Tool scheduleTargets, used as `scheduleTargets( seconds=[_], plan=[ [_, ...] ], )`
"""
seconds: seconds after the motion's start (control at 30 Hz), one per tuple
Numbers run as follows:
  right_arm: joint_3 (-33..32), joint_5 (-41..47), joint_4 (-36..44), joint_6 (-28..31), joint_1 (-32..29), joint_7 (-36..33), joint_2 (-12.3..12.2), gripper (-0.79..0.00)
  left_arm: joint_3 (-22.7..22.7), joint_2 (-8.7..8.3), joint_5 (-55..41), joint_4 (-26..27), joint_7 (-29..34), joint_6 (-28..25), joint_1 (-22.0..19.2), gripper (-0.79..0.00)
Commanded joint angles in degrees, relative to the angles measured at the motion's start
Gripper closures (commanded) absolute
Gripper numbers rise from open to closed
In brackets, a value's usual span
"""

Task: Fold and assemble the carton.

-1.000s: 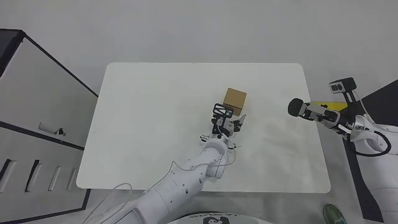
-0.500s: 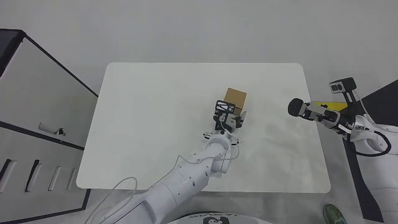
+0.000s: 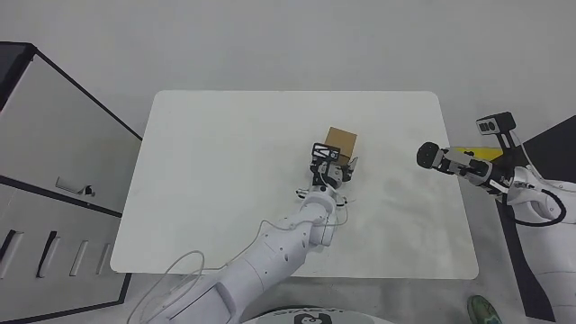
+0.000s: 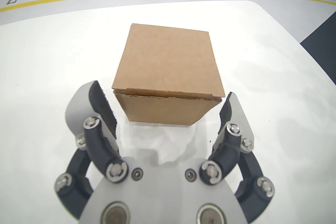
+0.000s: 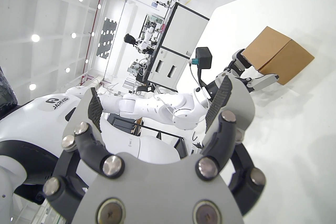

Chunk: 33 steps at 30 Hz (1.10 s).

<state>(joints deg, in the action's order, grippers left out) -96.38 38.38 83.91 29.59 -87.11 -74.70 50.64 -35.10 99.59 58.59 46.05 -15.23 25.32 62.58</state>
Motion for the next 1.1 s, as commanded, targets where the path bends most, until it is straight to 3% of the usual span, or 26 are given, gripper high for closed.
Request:
scheduleTargets(
  seconds=[0.0,0.3,0.5,0.6,0.8,0.87,1.07],
  plan=[
    [0.00,0.00,0.00,0.00,0.00,0.00,0.00,-0.785,-0.19,0.31,-0.16,-0.77,-0.65,-0.42,-0.21,-0.785],
    [0.00,0.00,0.00,0.00,0.00,0.00,0.00,-0.785,-1.22,1.49,-0.94,-3.90,-2.84,-2.70,-0.84,-0.785],
    [0.00,0.00,0.00,0.00,0.00,0.00,0.00,-0.785,-1.87,2.15,-1.04,-5.58,-3.70,-3.30,-1.17,-0.714],
    [0.00,0.00,0.00,0.00,0.00,0.00,0.00,-0.785,-2.23,2.43,-1.09,-6.31,-3.97,-3.44,-1.29,-0.600],
    [0.00,0.00,0.00,0.00,0.00,0.00,0.00,-0.785,-2.82,2.94,-0.96,-7.45,-4.46,-3.83,-1.42,-0.557],
    [0.00,0.00,0.00,0.00,0.00,0.00,0.00,-0.785,-3.02,3.07,-0.76,-7.70,-4.85,-3.69,-1.42,-0.397],
    [0.00,0.00,0.00,0.00,0.00,0.00,0.00,-0.785,-3.64,3.28,0.30,-7.63,-5.97,-2.96,-1.13,-0.225]
  ],
)
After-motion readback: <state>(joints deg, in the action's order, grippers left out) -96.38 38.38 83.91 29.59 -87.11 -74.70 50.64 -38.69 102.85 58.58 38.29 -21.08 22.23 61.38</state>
